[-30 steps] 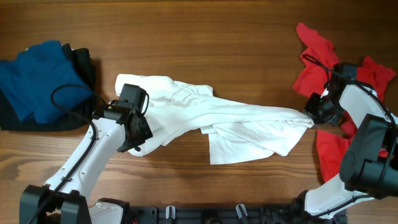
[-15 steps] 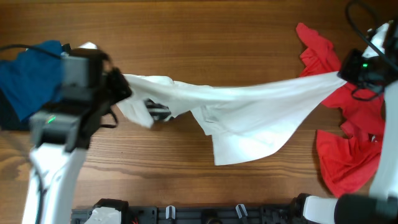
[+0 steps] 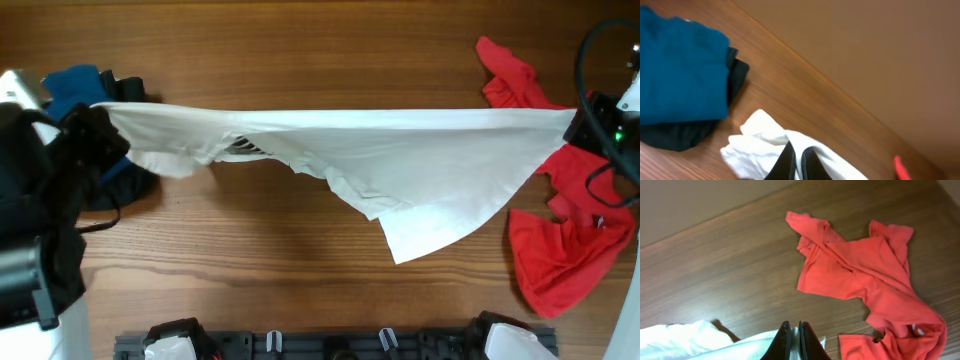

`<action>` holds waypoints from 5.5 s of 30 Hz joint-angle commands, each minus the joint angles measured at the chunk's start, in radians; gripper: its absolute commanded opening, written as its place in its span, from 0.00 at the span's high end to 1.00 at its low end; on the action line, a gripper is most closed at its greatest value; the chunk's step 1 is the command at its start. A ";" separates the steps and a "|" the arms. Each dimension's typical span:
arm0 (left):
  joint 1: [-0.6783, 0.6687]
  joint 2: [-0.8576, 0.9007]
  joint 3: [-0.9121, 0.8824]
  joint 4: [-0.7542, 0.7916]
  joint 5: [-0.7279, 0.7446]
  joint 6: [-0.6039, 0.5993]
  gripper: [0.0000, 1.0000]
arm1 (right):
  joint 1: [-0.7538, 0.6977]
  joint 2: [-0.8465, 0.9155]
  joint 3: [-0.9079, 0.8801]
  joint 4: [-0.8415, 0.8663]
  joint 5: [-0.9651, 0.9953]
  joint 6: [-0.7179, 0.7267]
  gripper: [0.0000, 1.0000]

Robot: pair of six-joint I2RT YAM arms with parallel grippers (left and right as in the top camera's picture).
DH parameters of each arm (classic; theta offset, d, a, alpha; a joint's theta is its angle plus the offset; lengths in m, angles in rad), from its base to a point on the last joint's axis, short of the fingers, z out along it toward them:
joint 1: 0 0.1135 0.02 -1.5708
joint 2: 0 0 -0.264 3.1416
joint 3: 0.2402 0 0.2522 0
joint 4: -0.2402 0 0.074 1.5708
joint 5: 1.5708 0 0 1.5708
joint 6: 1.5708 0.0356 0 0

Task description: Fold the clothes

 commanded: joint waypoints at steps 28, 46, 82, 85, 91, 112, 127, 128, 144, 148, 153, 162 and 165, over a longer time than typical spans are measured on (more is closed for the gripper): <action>-0.195 0.561 0.011 0.287 0.218 0.128 0.96 | 0.143 0.558 0.127 0.153 -0.131 -0.032 0.96; -0.169 0.642 0.620 0.540 0.035 0.114 0.96 | 0.146 0.554 0.619 0.440 -0.087 0.113 0.96; -0.221 0.288 0.610 -0.339 0.021 0.146 0.96 | 0.155 0.197 0.610 -0.018 -0.025 0.024 0.96; -0.221 0.222 0.610 -0.328 0.014 0.146 0.96 | 0.155 0.136 0.610 -0.003 0.009 0.023 0.96; -0.221 0.183 0.610 -0.268 0.000 0.142 0.96 | 0.155 0.125 0.610 0.029 0.055 0.023 0.96; -0.245 0.897 0.614 0.330 0.017 0.142 0.96 | 0.168 0.799 0.612 0.223 -0.105 0.152 0.96; -0.146 0.876 1.148 0.243 0.015 0.094 0.96 | 0.165 0.669 0.864 0.279 0.128 0.123 0.96; -0.146 0.876 1.148 0.157 0.015 0.094 0.96 | 0.165 0.671 0.856 0.248 0.128 0.122 0.96; -0.161 0.956 0.912 -0.674 0.004 0.129 0.96 | 0.190 0.772 0.607 -0.244 0.041 0.009 0.96; -0.171 0.956 0.778 -0.674 0.003 0.147 0.96 | 0.195 0.772 0.519 -0.297 0.049 -0.008 0.96; -0.174 0.953 0.570 -0.674 0.002 0.148 0.96 | 0.195 0.772 0.415 -0.325 0.052 -0.010 0.96; -0.174 0.931 0.177 -0.586 0.000 0.177 0.96 | 0.195 0.772 0.187 -0.317 0.045 -0.032 0.96; -0.174 0.914 0.068 -0.541 0.000 0.176 0.96 | 0.195 0.771 0.091 -0.294 0.045 -0.030 0.96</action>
